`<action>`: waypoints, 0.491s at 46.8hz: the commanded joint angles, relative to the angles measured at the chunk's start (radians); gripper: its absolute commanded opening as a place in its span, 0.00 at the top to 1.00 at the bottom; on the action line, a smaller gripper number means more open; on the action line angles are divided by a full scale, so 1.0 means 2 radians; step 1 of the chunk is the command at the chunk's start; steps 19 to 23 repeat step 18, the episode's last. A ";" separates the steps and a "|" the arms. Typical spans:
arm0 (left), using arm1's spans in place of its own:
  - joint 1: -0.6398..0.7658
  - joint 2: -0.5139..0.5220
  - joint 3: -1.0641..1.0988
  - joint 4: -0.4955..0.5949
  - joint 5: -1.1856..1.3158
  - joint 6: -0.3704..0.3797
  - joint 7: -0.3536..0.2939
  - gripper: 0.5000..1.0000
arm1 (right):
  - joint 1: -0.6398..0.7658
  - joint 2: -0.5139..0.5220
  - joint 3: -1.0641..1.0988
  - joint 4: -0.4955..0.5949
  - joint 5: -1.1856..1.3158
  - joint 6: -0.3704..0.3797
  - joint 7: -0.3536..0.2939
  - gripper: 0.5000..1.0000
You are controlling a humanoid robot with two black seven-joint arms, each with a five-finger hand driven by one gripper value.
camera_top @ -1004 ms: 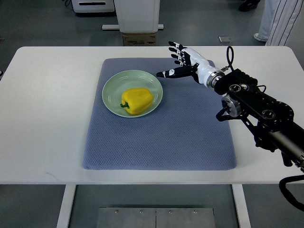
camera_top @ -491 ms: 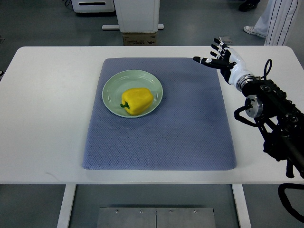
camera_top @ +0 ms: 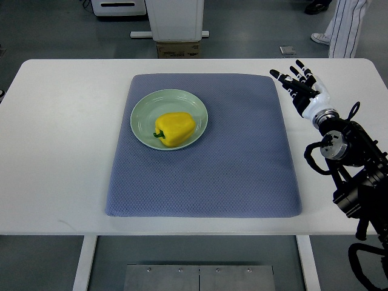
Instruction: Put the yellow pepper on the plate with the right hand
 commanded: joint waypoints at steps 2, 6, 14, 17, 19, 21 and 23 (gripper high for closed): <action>0.000 0.000 0.000 0.000 0.000 0.000 0.000 0.00 | -0.003 0.000 0.004 0.001 0.000 0.000 0.000 0.00; 0.000 0.000 0.000 0.000 0.000 0.000 0.000 0.00 | -0.008 0.000 0.011 0.001 0.000 0.000 0.000 0.00; 0.000 0.000 0.000 0.000 0.000 0.000 0.000 0.00 | -0.009 0.000 0.013 0.007 0.000 0.000 0.000 0.00; 0.000 0.000 0.000 0.000 0.000 0.000 0.000 0.00 | -0.010 0.000 0.014 0.007 0.000 0.001 0.000 0.00; 0.000 0.000 0.000 0.001 0.000 0.000 0.000 0.00 | -0.010 0.000 0.014 0.007 0.000 0.001 0.002 0.00; 0.000 0.000 0.000 0.001 0.000 0.000 0.000 0.00 | -0.010 0.000 0.014 0.007 0.000 0.001 0.002 0.00; 0.000 0.000 0.000 0.001 0.000 0.000 0.000 0.00 | -0.010 0.000 0.014 0.007 0.000 0.001 0.002 0.00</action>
